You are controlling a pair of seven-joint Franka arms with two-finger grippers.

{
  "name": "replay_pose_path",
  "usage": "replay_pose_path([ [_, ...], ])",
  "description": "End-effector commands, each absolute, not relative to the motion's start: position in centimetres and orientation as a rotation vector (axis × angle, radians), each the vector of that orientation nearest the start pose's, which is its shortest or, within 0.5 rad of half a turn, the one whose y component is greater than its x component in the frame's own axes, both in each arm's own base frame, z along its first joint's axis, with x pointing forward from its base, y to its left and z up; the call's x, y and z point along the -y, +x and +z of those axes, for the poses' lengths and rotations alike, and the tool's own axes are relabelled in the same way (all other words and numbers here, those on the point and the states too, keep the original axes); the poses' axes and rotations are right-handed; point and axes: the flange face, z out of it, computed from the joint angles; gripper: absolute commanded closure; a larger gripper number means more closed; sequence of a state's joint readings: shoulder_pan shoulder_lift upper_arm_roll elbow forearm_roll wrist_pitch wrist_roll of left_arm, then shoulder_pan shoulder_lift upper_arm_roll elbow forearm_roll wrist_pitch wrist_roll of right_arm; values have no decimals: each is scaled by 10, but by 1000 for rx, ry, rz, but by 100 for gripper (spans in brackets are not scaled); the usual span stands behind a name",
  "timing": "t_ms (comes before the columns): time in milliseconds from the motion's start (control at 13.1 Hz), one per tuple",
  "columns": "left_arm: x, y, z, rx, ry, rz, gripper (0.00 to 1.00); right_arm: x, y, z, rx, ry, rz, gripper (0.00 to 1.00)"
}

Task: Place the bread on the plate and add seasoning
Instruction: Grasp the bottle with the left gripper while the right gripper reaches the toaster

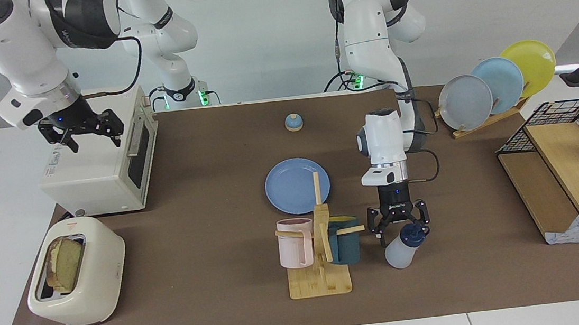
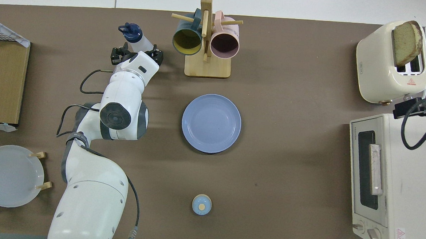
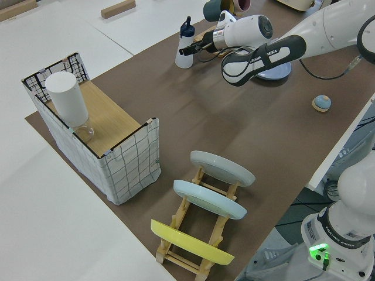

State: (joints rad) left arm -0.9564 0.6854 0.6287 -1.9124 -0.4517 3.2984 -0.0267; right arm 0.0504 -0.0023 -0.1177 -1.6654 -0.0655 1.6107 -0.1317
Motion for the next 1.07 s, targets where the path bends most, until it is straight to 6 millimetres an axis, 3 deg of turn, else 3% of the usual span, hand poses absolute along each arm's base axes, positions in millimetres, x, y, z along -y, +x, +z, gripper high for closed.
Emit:
replay_pose_path([
  [0, 226, 647, 296, -160, -2800, -1297, 0, 45, 547, 584, 127, -3173, 100, 0],
  [764, 233, 645, 285, -124, -2844, -1256, 0, 47, 547, 584, 112, -3176, 95, 0],
  [993, 235, 644, 283, -107, -2854, -1258, 0, 55, 557, 588, 143, -3187, -28, 0],
])
